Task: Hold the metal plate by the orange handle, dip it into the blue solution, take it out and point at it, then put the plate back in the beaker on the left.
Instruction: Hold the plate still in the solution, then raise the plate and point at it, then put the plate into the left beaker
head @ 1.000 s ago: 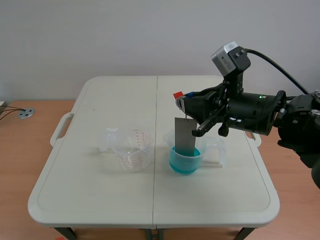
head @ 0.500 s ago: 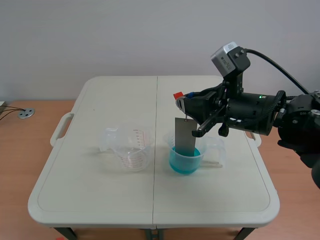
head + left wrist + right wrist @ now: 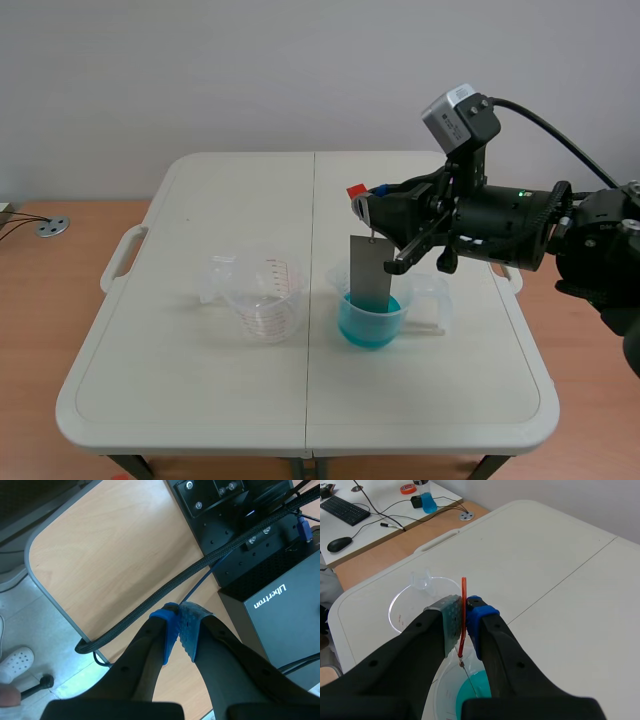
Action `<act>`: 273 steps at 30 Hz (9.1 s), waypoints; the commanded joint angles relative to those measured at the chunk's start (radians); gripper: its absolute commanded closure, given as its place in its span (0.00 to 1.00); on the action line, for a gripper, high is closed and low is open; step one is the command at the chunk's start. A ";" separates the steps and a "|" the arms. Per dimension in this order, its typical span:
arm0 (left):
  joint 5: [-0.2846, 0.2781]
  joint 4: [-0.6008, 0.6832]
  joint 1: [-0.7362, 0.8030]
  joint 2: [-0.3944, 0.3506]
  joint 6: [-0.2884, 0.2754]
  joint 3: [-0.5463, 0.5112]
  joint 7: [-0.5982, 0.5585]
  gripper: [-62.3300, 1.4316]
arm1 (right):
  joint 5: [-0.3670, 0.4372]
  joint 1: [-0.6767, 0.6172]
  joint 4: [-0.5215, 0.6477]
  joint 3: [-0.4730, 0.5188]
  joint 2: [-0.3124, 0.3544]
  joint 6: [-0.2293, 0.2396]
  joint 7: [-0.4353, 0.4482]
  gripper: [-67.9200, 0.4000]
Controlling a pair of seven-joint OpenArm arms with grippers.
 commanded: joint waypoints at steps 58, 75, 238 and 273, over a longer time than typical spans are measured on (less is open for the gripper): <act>-0.013 0.010 0.013 0.005 0.128 -0.001 -0.051 0.93 | 0.016 0.001 0.085 0.018 0.036 0.008 0.011 0.98; -0.014 0.010 -0.009 0.005 0.126 -0.013 -0.055 0.93 | 0.016 -0.094 0.305 0.131 0.047 0.008 -0.007 0.98; -0.011 -0.101 -0.054 -0.064 -0.032 0.009 -0.099 0.93 | 0.074 0.043 0.510 0.056 -0.075 -0.014 -0.148 0.98; -0.013 -0.111 -0.070 -0.064 -0.032 0.009 -0.096 0.93 | -0.127 0.129 0.316 -0.123 -0.311 -0.038 -0.182 0.98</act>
